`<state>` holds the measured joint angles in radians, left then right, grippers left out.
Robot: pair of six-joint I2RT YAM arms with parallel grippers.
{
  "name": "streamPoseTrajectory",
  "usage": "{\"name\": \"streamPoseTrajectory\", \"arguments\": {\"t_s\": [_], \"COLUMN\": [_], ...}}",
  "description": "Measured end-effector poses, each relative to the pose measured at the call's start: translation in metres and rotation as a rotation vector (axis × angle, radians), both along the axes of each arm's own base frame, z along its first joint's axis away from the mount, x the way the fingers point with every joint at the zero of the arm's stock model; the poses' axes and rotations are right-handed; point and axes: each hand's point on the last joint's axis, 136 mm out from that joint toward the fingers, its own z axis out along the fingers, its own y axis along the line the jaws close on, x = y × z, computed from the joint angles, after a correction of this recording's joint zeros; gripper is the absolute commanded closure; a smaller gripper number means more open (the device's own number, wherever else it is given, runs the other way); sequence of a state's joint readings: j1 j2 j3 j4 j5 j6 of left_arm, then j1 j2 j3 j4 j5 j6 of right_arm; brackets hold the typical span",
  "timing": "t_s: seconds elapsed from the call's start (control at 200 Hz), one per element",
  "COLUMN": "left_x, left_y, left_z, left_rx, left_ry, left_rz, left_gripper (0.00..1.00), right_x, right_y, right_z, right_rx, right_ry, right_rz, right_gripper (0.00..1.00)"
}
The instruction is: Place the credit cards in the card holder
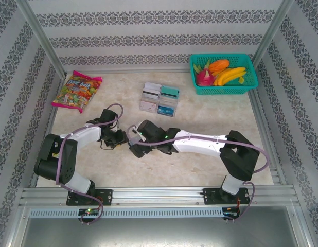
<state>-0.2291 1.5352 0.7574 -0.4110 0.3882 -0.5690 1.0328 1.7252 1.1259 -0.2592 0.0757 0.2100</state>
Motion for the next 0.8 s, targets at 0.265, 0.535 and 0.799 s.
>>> {"name": "streamPoseTrajectory", "arguments": {"t_s": [0.265, 0.535, 0.799], "left_x": [0.000, 0.000, 0.000], "left_y": [0.000, 0.000, 0.000], "left_z": [-0.001, -0.002, -0.002], "left_rx": [0.000, 0.001, 0.001], "left_ry": [0.002, 0.002, 0.002], "left_rz": [-0.001, 0.000, 0.000], "left_gripper": [0.57, 0.57, 0.57], "right_x": [0.014, 0.016, 0.025], "right_y": [-0.011, 0.009, 0.009], "right_z": [-0.040, -0.038, -0.059], "right_rx": [-0.206, -0.219, -0.267], "right_ry": [-0.103, -0.143, -0.120], "right_rz": [0.034, 0.086, 0.081], "right_gripper": [0.03, 0.03, 0.08]}}
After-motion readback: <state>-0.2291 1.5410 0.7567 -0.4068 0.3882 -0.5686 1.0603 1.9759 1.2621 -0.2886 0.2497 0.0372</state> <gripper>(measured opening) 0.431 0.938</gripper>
